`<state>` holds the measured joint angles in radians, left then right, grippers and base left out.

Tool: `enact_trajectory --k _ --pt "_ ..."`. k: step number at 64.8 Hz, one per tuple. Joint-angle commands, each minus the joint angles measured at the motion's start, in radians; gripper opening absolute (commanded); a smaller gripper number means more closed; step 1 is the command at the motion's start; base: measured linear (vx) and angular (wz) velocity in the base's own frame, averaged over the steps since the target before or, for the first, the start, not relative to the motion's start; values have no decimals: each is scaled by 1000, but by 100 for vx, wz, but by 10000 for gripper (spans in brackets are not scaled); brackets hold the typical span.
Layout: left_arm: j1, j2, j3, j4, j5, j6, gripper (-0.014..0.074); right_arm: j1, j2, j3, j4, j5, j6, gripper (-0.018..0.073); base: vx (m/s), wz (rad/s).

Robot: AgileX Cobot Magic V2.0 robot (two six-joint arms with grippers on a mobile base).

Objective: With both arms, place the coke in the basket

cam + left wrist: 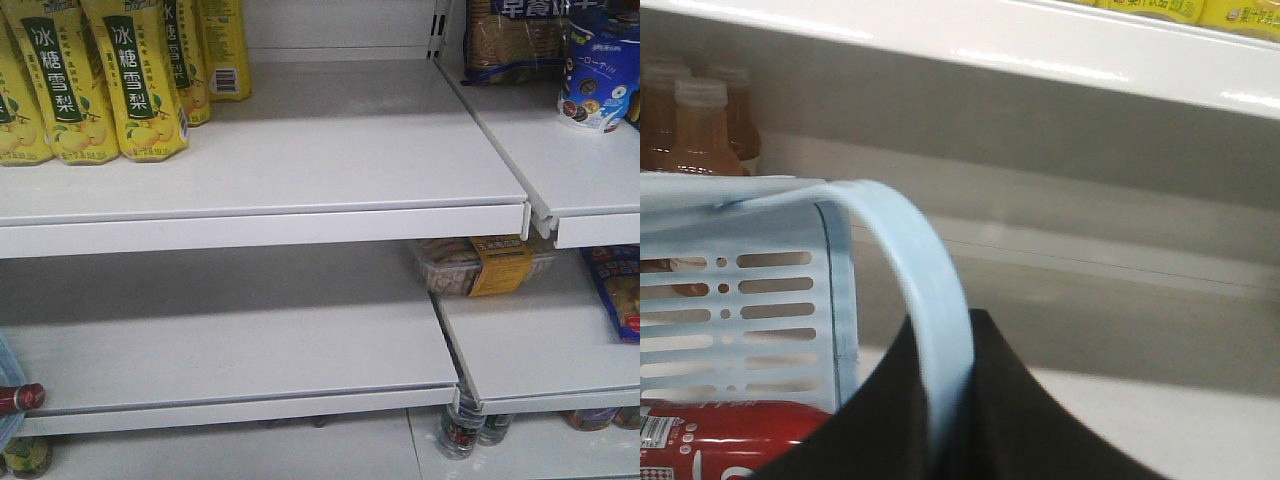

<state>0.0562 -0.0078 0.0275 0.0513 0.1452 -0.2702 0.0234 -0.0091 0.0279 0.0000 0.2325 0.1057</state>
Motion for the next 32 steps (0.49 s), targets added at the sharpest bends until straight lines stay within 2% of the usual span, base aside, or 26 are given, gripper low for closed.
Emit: enact_trajectory --k 1,10,32 --pt "-1 -19 13 21 -132 21 -8 -12 -18 16 -8 -109 -1 -5 0 0" --pt "-1 -19 13 21 -132 21 -8 -12 -18 16 -8 -151 -1 -5 0 0" --pt "-1 -19 13 21 -132 21 -8 -12 -18 16 33 -143 -1 -5 0 0"
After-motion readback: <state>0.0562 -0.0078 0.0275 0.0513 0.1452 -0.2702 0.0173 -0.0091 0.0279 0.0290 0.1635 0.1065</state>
